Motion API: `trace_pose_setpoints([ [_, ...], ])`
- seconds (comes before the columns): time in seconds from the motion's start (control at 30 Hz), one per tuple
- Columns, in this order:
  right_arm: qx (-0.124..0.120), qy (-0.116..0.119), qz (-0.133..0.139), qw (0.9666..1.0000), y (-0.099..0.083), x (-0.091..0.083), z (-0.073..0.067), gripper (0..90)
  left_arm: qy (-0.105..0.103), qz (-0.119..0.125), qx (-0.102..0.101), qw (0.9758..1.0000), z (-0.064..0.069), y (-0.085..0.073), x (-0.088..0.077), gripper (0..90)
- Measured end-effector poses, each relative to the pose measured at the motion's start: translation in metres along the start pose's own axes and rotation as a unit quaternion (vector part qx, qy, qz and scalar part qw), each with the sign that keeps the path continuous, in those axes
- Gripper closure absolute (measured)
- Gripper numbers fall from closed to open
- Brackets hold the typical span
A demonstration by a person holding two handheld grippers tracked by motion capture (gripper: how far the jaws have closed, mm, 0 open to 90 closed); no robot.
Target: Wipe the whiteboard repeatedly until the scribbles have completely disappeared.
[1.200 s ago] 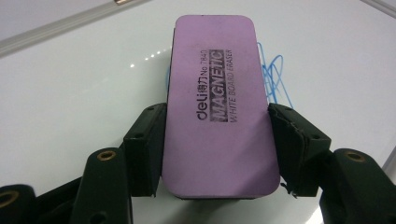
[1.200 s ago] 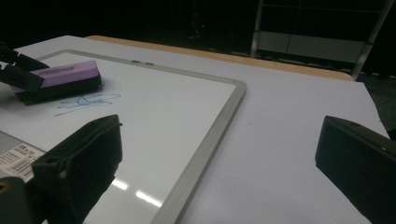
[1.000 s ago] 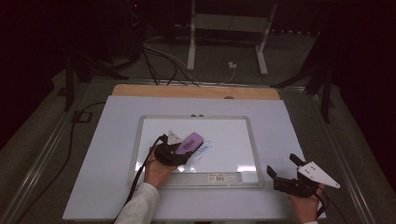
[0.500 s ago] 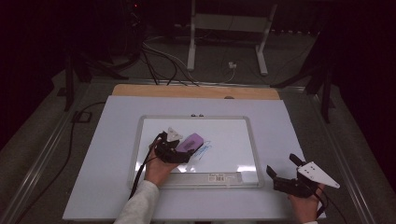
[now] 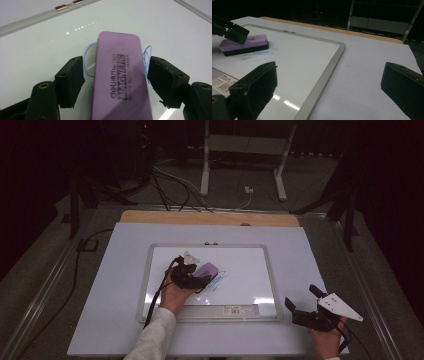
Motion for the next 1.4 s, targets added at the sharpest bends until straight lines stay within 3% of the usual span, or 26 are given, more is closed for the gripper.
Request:
trace_pose_setpoints([
  [0.1, 0.000, -0.001, -0.001, 1.0000, 0.000, 0.000, 0.000, 0.7, 0.001, -0.019, 0.013, 0.9997, 0.005, -0.003, 0.007, 31.5],
  [0.17, 0.001, -0.001, -0.001, 1.0000, 0.000, 0.000, 0.001, 0.7, 0.004, -0.034, 0.013, 0.9993, 0.005, -0.006, 0.011, 37.6],
  [0.37, 0.000, -0.001, -0.001, 1.0000, 0.000, 0.000, 0.001, 0.7, 0.019, -0.035, 0.009, 0.9992, -0.001, -0.004, 0.010, 41.6],
  [0.57, -0.001, 0.000, -0.002, 1.0000, -0.001, 0.001, 0.001, 0.7, 0.038, -0.025, -0.008, 0.9989, -0.020, 0.002, 0.003, 41.6],
  [0.63, -0.001, 0.001, -0.003, 1.0000, -0.001, 0.001, 0.000, 0.7, 0.049, -0.026, -0.021, 0.9983, -0.033, 0.001, 0.003, 41.6],
  [0.83, -0.002, 0.001, -0.004, 1.0000, -0.001, 0.001, 0.000, 0.7, 0.068, -0.038, -0.043, 0.9960, -0.051, -0.008, 0.007, 41.6],
  [0.97, 0.000, 0.000, -0.005, 1.0000, -0.001, 0.001, 0.001, 0.7, 0.080, -0.051, -0.042, 0.9946, -0.056, -0.013, 0.008, 41.7],
  [1.17, -0.001, 0.000, -0.002, 1.0000, -0.001, 0.001, 0.001, 0.7, 0.074, -0.053, -0.029, 0.9954, -0.047, -0.010, 0.012, 41.8],
  [1.3, 0.001, -0.001, -0.001, 1.0000, 0.000, 0.000, 0.001, 0.7, 0.054, -0.059, 0.005, 0.9968, -0.022, -0.003, 0.016, 41.8],
  [1.4, 0.001, -0.001, -0.001, 1.0000, 0.000, 0.000, 0.001, 0.7, 0.055, -0.062, 0.021, 0.9964, -0.016, -0.002, 0.015, 41.8],
])
Point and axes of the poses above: each handheld gripper's, and its own axes: x roughly forward along the jaws, y roughly out of its top, z roughly to its right, the point moved 9 cm from there along x, roughly forward along the jaws, and after that the axes turned 14 degrees about x, right-handed, at the moved point
